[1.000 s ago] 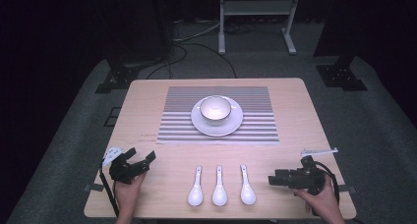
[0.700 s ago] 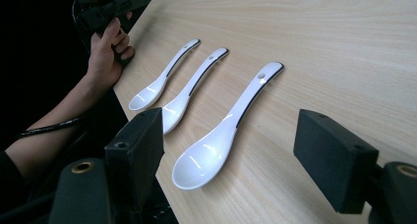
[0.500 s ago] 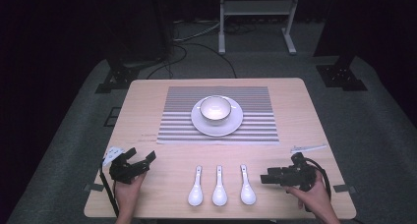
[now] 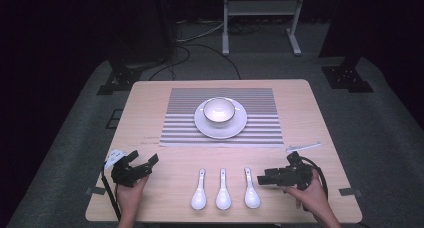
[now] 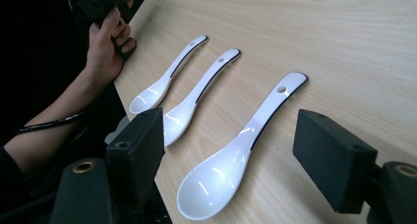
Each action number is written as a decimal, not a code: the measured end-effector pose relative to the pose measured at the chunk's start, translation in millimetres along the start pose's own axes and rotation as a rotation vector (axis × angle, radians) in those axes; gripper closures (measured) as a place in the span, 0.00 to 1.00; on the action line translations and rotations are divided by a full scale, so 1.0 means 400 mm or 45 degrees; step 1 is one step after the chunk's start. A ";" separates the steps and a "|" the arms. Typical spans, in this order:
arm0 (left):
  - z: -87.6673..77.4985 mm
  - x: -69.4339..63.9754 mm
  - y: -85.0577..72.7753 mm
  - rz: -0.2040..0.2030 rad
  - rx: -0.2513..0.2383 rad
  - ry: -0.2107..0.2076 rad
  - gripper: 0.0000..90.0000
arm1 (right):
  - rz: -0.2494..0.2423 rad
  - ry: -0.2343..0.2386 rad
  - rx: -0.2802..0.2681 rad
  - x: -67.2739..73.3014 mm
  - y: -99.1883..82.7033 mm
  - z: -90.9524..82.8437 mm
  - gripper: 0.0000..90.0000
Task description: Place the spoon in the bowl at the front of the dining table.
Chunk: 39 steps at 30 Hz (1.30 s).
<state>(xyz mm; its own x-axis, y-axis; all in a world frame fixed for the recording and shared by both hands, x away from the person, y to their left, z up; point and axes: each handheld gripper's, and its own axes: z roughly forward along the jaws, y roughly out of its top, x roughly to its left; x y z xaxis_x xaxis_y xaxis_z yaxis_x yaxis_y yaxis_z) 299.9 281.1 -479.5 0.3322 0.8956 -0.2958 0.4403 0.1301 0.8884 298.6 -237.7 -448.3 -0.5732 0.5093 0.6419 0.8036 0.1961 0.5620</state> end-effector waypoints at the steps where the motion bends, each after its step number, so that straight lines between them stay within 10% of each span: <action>1: 0.000 0.000 0.000 0.000 -0.001 0.000 0.06 | -0.001 0.000 0.002 0.000 0.002 0.004 0.30; 39: 0.000 0.000 0.000 -0.001 -0.003 -0.005 0.06 | 0.053 -0.094 0.103 -0.023 0.047 0.100 0.51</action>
<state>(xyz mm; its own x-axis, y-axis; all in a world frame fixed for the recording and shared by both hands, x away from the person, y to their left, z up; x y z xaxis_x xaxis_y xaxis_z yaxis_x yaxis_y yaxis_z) 299.9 281.3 -479.6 0.3350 0.8940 -0.2974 0.4388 0.1313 0.8890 325.3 -205.2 -464.6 -0.5284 0.5780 0.6219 0.8382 0.2391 0.4901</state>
